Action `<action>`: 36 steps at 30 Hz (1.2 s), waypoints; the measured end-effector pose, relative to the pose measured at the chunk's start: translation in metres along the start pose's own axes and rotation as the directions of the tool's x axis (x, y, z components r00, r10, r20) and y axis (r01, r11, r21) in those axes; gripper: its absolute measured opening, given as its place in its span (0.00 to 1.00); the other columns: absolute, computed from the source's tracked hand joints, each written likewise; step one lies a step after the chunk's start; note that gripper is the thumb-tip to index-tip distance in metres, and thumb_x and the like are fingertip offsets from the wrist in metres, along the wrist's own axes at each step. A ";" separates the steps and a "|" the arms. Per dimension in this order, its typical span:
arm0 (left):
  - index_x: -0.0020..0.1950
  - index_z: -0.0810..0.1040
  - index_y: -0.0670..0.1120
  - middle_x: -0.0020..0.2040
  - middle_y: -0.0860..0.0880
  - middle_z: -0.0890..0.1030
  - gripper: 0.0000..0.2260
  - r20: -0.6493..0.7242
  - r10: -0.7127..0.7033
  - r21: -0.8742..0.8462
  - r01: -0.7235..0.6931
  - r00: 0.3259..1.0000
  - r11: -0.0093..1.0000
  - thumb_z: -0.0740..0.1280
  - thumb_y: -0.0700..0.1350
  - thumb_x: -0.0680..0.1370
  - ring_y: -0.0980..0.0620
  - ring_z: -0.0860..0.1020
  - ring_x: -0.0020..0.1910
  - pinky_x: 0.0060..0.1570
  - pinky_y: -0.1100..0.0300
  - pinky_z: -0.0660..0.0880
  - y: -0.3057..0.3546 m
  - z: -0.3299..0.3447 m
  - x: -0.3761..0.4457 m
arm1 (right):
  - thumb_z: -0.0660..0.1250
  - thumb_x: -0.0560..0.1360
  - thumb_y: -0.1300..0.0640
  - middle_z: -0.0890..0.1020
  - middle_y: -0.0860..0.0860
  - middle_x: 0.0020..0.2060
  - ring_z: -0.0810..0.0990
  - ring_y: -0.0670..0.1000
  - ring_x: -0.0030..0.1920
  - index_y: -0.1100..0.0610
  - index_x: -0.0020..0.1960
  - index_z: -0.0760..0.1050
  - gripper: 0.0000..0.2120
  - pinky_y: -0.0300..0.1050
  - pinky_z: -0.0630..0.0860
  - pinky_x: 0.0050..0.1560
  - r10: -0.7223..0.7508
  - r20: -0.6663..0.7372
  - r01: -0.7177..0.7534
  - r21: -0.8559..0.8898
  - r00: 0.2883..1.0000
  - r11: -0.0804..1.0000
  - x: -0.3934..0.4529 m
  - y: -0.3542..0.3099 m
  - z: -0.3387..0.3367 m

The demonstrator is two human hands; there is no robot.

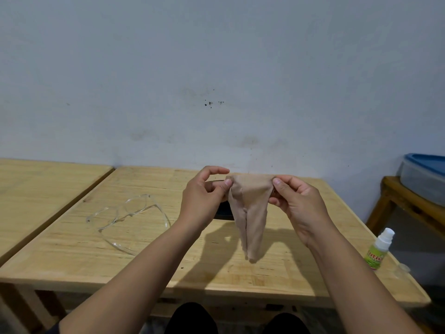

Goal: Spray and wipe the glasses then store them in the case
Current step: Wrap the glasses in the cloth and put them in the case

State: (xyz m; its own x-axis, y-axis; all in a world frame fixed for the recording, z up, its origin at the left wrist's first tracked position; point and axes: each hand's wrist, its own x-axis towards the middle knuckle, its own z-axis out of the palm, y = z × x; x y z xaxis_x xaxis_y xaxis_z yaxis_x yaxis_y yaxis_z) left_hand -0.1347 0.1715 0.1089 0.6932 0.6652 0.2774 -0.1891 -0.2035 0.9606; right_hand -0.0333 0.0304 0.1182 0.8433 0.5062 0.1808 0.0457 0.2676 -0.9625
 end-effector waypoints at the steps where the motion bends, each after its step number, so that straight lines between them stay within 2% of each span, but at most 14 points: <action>1: 0.50 0.77 0.51 0.39 0.48 0.86 0.05 0.009 0.004 0.004 -0.004 1.000 1.000 0.68 0.42 0.76 0.53 0.84 0.40 0.49 0.55 0.79 0.001 -0.001 -0.001 | 0.63 0.76 0.64 0.81 0.52 0.35 0.77 0.47 0.35 0.61 0.45 0.78 0.05 0.36 0.77 0.36 -0.001 0.000 0.001 0.003 1.000 1.000 -0.001 -0.001 -0.001; 4: 0.48 0.77 0.50 0.39 0.48 0.86 0.05 0.044 0.011 0.021 -0.012 0.999 1.000 0.66 0.40 0.77 0.52 0.83 0.38 0.44 0.56 0.78 0.002 -0.003 -0.004 | 0.63 0.76 0.64 0.80 0.52 0.35 0.77 0.47 0.35 0.61 0.45 0.78 0.05 0.35 0.77 0.35 0.000 0.000 0.000 0.010 1.000 1.000 -0.003 -0.002 0.000; 8: 0.41 0.81 0.48 0.39 0.50 0.84 0.12 0.064 0.033 0.055 -0.037 0.997 0.998 0.62 0.36 0.78 0.58 0.81 0.35 0.35 0.65 0.78 0.004 -0.004 -0.008 | 0.64 0.76 0.63 0.81 0.53 0.36 0.77 0.49 0.36 0.62 0.47 0.79 0.05 0.40 0.77 0.41 0.007 0.000 -0.007 -0.003 1.000 1.000 -0.005 0.000 0.001; 11: 0.43 0.82 0.47 0.41 0.51 0.83 0.12 0.082 0.003 0.035 -0.006 0.997 0.999 0.61 0.36 0.78 0.61 0.80 0.34 0.31 0.70 0.75 0.006 -0.005 -0.011 | 0.64 0.76 0.62 0.81 0.54 0.36 0.77 0.51 0.37 0.62 0.47 0.79 0.06 0.44 0.76 0.45 0.005 0.007 -0.005 -0.012 1.000 1.000 -0.007 0.002 0.001; 14: 0.43 0.82 0.50 0.43 0.49 0.84 0.06 0.071 -0.002 0.052 -0.002 0.997 0.999 0.67 0.41 0.76 0.56 0.80 0.41 0.44 0.64 0.79 0.003 -0.006 -0.011 | 0.65 0.76 0.62 0.81 0.52 0.34 0.76 0.51 0.36 0.62 0.47 0.80 0.06 0.45 0.76 0.45 0.009 0.014 -0.008 -0.024 1.000 1.000 -0.010 0.005 0.001; 15: 0.42 0.82 0.50 0.43 0.47 0.84 0.02 0.067 0.006 0.063 -0.010 0.998 0.998 0.70 0.44 0.74 0.55 0.80 0.42 0.45 0.62 0.77 0.002 -0.006 -0.010 | 0.65 0.76 0.62 0.81 0.52 0.33 0.76 0.51 0.36 0.61 0.46 0.80 0.05 0.46 0.75 0.45 0.011 0.020 -0.010 -0.029 1.000 1.000 -0.010 0.006 0.002; 17: 0.39 0.80 0.50 0.38 0.45 0.82 0.03 0.039 0.018 0.097 -0.022 0.999 0.995 0.74 0.46 0.70 0.54 0.77 0.37 0.37 0.62 0.76 -0.001 -0.006 -0.009 | 0.65 0.76 0.62 0.80 0.52 0.33 0.75 0.52 0.36 0.61 0.45 0.80 0.06 0.47 0.75 0.45 0.014 0.035 -0.013 -0.040 0.999 0.999 -0.012 0.007 0.003; 19: 0.35 0.78 0.50 0.32 0.49 0.78 0.07 -0.010 0.020 0.133 -0.018 1.000 0.991 0.76 0.46 0.67 0.53 0.74 0.33 0.33 0.59 0.75 -0.003 -0.005 -0.008 | 0.64 0.76 0.63 0.80 0.54 0.35 0.75 0.52 0.37 0.61 0.45 0.80 0.06 0.46 0.75 0.44 0.015 0.054 -0.012 -0.044 0.998 0.999 -0.013 0.008 0.004; 22: 0.35 0.77 0.49 0.30 0.51 0.76 0.09 -0.053 0.010 0.144 -0.003 0.999 0.990 0.77 0.47 0.66 0.51 0.75 0.32 0.35 0.48 0.79 -0.005 -0.005 -0.007 | 0.65 0.76 0.63 0.80 0.56 0.36 0.76 0.53 0.37 0.61 0.45 0.79 0.05 0.45 0.75 0.43 0.014 0.071 -0.010 -0.055 0.997 0.998 -0.014 0.010 0.004; 25: 0.37 0.77 0.49 0.31 0.49 0.79 0.07 -0.070 0.025 0.157 -0.014 0.997 0.988 0.74 0.46 0.69 0.51 0.76 0.32 0.37 0.46 0.79 -0.006 -0.006 -0.007 | 0.65 0.76 0.64 0.80 0.56 0.36 0.76 0.52 0.36 0.63 0.47 0.79 0.05 0.45 0.76 0.43 0.014 0.063 -0.010 -0.061 0.998 0.998 -0.013 0.011 0.003; 28: 0.39 0.78 0.50 0.34 0.49 0.81 0.03 -0.077 0.020 0.169 -0.007 0.997 0.986 0.71 0.45 0.72 0.53 0.76 0.33 0.38 0.52 0.78 -0.008 -0.007 -0.006 | 0.65 0.76 0.64 0.80 0.56 0.36 0.76 0.53 0.36 0.64 0.48 0.78 0.05 0.43 0.76 0.42 0.023 0.039 -0.021 -0.059 0.999 0.998 -0.011 0.013 0.000; 30: 0.39 0.78 0.51 0.35 0.50 0.83 0.03 -0.081 0.016 0.174 -0.002 0.997 0.985 0.70 0.45 0.73 0.54 0.78 0.34 0.38 0.58 0.74 -0.010 -0.008 -0.005 | 0.64 0.76 0.64 0.80 0.56 0.36 0.76 0.52 0.35 0.64 0.47 0.78 0.05 0.41 0.77 0.41 0.026 0.029 -0.024 -0.056 0.999 0.998 -0.010 0.013 -0.002; 34: 0.38 0.80 0.51 0.38 0.52 0.83 0.04 -0.096 0.028 0.151 -0.013 0.995 0.988 0.71 0.45 0.73 0.55 0.79 0.40 0.44 0.62 0.75 -0.010 -0.013 -0.002 | 0.64 0.76 0.65 0.81 0.54 0.35 0.77 0.50 0.35 0.61 0.44 0.79 0.05 0.37 0.78 0.38 0.002 0.012 -0.002 -0.047 1.000 0.999 -0.008 0.007 -0.008; 36: 0.38 0.80 0.51 0.37 0.54 0.82 0.04 -0.117 0.044 0.142 -0.028 0.992 0.990 0.70 0.45 0.73 0.58 0.79 0.39 0.41 0.69 0.74 -0.007 -0.017 0.001 | 0.64 0.75 0.65 0.81 0.53 0.35 0.78 0.48 0.35 0.61 0.43 0.79 0.06 0.35 0.78 0.36 -0.014 -0.001 0.014 -0.029 1.000 0.999 -0.007 0.002 -0.011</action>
State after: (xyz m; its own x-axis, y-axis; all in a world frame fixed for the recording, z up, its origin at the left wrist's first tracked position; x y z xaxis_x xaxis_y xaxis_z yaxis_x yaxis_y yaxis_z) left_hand -0.1445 0.1858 0.1024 0.5979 0.7351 0.3197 -0.1076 -0.3216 0.9407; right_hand -0.0331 0.0186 0.1126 0.8430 0.5017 0.1939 0.0732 0.2503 -0.9654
